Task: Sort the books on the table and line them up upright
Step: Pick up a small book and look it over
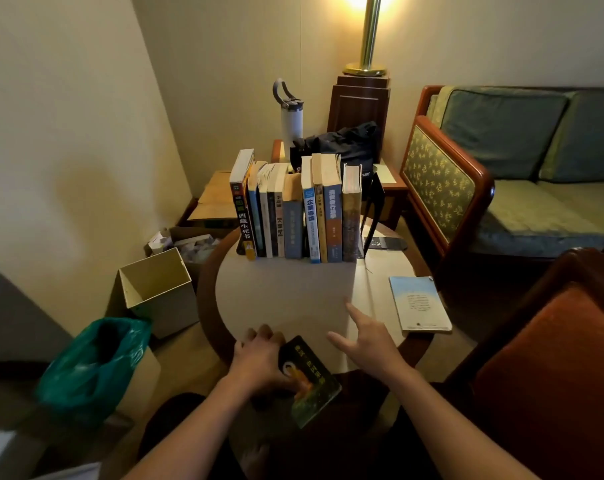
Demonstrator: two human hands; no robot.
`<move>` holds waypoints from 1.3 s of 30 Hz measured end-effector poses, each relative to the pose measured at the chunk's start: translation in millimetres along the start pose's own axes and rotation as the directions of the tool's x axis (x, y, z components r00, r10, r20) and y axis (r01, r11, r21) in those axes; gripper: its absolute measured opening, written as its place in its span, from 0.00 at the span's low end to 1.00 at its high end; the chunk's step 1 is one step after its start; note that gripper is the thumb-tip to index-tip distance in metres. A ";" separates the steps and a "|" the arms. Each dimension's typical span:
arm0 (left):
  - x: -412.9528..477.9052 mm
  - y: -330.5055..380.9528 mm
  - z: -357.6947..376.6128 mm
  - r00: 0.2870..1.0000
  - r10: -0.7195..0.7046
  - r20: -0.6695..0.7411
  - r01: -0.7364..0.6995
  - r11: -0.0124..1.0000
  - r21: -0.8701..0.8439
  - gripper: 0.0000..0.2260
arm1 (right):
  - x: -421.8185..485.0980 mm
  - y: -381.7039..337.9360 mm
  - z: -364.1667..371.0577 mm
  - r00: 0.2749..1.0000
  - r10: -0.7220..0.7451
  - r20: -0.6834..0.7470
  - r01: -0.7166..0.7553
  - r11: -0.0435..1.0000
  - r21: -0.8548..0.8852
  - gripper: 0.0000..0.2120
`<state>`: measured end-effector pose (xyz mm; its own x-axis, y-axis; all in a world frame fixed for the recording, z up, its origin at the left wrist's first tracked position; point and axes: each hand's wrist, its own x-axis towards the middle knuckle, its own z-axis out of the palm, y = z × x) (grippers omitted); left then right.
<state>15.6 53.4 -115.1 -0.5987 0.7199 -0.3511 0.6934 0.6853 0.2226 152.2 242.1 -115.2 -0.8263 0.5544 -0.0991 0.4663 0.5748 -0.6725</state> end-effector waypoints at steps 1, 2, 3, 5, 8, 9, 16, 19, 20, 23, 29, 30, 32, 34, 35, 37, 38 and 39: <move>-1.4 2.9 1.4 1.000 -0.025 -0.002 0.025 0.999 -0.034 0.42 | -1.4 0.7 2.7 1.000 0.001 0.015 0.000 1.000 -0.009 0.41; -1.8 6.2 1.5 0.999 -0.052 0.004 0.053 0.996 -0.066 0.42 | -2.0 1.2 5.1 1.000 0.000 0.025 0.000 1.000 -0.017 0.41; -1.7 8.7 1.0 0.997 -0.077 0.013 0.078 0.993 -0.093 0.43 | -1.5 2.5 7.2 1.000 0.002 0.031 -0.001 1.000 -0.025 0.41; -1.0 12.7 -0.9 0.994 -0.104 0.030 0.107 0.986 -0.127 0.45 | 0.2 6.5 7.9 0.999 0.012 0.035 -0.011 0.999 -0.035 0.41; 0.7 17.6 -4.2 0.997 -0.067 0.048 0.074 0.985 -0.158 0.42 | 5.3 18.9 -1.8 0.999 0.053 -0.001 -0.053 0.996 -0.069 0.40; 1.6 19.3 -4.9 0.997 -0.046 0.059 0.056 0.982 -0.180 0.40 | 6.8 23.4 -6.8 0.997 0.070 -0.026 -0.072 0.993 -0.091 0.39; 22.2 32.1 -14.9 0.999 0.025 0.032 -0.004 0.845 -0.534 0.25 | 28.8 65.8 -51.5 0.959 0.224 -0.175 -0.269 0.913 -0.305 0.36; 35.9 32.7 -17.8 1.000 -0.014 0.003 0.012 0.703 -0.711 0.20 | 33.3 86.0 -70.9 0.912 0.350 -0.213 -0.403 0.857 -0.320 0.37; 39.6 33.5 -18.6 0.999 -0.046 -0.024 0.013 0.666 -0.745 0.21 | 34.3 93.4 -74.6 0.894 0.397 -0.206 -0.444 0.844 -0.300 0.38; 50.9 36.4 -19.1 0.979 -0.193 -0.069 0.038 0.503 -0.863 0.27 | 36.9 108.1 -79.4 0.862 0.480 -0.161 -0.506 0.831 -0.233 0.43; 69.6 36.2 -8.4 0.925 -0.364 0.109 0.145 0.071 -0.987 0.18 | 48.6 102.5 -70.0 0.894 0.403 -0.195 -0.437 0.880 -0.184 0.50; 71.5 36.8 -7.3 0.923 -0.365 0.125 0.148 0.035 -0.988 0.17 | 50.2 102.1 -68.4 0.893 0.400 -0.206 -0.437 0.880 -0.183 0.52; 74.5 37.9 -7.2 0.926 -0.349 0.143 0.147 -0.014 -0.989 0.14 | 52.2 101.9 -66.1 0.885 0.406 -0.229 -0.448 0.876 -0.179 0.55; 77.7 39.0 -7.8 0.933 -0.325 0.154 0.153 -0.027 -0.988 0.14 | 51.8 98.7 -64.2 0.879 0.414 -0.236 -0.457 0.873 -0.171 0.57; 79.2 39.6 -7.3 0.935 -0.317 0.157 0.155 -0.032 -0.987 0.15 | 51.1 95.6 -63.0 0.878 0.418 -0.231 -0.459 0.873 -0.165 0.58; 80.7 41.0 -6.4 0.936 -0.311 0.166 0.159 -0.046 -0.986 0.15 | 49.9 86.2 -58.8 0.881 0.425 -0.208 -0.460 0.873 -0.161 0.60; 81.0 41.7 -5.9 0.935 -0.310 0.171 0.162 -0.056 -0.985 0.15 | 49.3 80.1 -56.0 0.881 0.430 -0.198 -0.462 0.873 -0.159 0.60; 81.2 41.9 -5.1 0.934 -0.312 0.174 0.162 -0.065 -0.985 0.15 | 49.2 75.2 -52.2 0.880 0.433 -0.196 -0.464 0.872 -0.157 0.61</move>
<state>-5.9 141.1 -129.6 -0.7058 0.4391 -0.5560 -0.5368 0.1806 0.8241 163.0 344.0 -132.3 -0.4629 0.8548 -0.2344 0.8398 0.3383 -0.4246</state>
